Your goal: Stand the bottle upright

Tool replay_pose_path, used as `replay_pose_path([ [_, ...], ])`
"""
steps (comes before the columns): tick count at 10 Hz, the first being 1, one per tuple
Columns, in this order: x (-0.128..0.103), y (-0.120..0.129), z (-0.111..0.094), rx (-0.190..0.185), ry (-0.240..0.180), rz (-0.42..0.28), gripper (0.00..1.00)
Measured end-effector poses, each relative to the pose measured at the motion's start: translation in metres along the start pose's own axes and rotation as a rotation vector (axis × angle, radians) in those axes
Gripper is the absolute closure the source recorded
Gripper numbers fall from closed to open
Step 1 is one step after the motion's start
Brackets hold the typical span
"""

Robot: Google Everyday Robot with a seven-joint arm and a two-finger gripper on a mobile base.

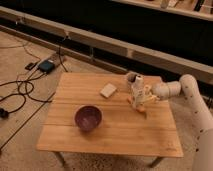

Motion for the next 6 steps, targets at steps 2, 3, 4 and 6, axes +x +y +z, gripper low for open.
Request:
replay_pose_path([
  [2, 0.016, 0.006, 0.002, -0.011, -0.021, -0.021, 1.00],
  [3, 0.023, 0.009, 0.003, -0.014, -0.029, -0.030, 1.00],
  [4, 0.028, 0.011, 0.003, -0.016, -0.035, -0.037, 1.00],
  [6, 0.039, 0.015, 0.004, -0.016, -0.053, -0.066, 1.00],
])
